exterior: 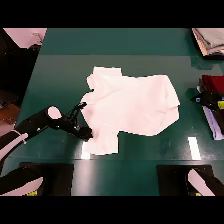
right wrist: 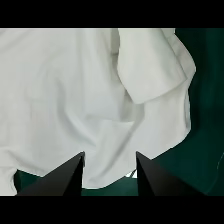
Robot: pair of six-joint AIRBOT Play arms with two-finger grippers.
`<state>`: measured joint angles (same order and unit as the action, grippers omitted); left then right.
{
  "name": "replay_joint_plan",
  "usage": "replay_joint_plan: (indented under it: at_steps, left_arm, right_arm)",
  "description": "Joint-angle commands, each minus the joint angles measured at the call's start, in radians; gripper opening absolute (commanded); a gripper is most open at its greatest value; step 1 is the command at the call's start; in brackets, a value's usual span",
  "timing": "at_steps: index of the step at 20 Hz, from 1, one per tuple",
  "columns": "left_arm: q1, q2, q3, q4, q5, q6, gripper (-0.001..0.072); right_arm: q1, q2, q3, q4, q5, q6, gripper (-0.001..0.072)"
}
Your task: Fold the shirts.
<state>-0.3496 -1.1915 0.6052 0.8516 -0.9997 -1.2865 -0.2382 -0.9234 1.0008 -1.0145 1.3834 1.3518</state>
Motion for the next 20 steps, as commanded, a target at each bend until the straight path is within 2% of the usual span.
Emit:
replay_joint_plan:
  at_steps: [1,4,6,11,14,17,19,20]
  left_arm:
    - [0.016,0.039,0.048,0.004,-0.043,-0.019,0.0025]
    - [0.098,0.14,0.148,0.036,-0.074,-0.023,0.0026]
    - [0.157,0.194,0.218,0.039,-0.084,-0.023,0.0025]
    - [0.184,0.214,0.298,0.058,-0.118,-0.023,0.0026]
    - [0.184,0.214,0.298,0.071,-0.122,-0.023,0.0026]
    - [0.184,0.214,0.298,0.075,-0.117,-0.023,0.0026]
    - [0.184,0.214,0.298,0.082,-0.119,-0.024,0.0026]
    - [0.184,0.214,0.298,0.084,-0.119,-0.027,0.0026]
  right_arm:
    - [-0.002,0.0,0.0,-0.032,0.022,-0.011,0.0379]
    - [-0.003,0.0,-0.051,-0.12,0.039,-0.011,0.0389]
    - [-0.003,-0.015,-0.139,-0.13,0.025,-0.011,0.0525]
    - [-0.003,-0.19,-0.265,-0.088,-0.134,-0.027,0.0524]
    - [0.02,-0.312,-0.23,-0.001,-0.185,-0.067,0.0521]
    - [0.093,-0.411,-0.171,-0.002,-0.193,-0.069,0.0502]
    - [0.137,-0.451,-0.134,-0.006,-0.207,-0.069,0.0348]
    - [0.154,-0.46,-0.114,-0.008,-0.205,-0.071,0.0175]
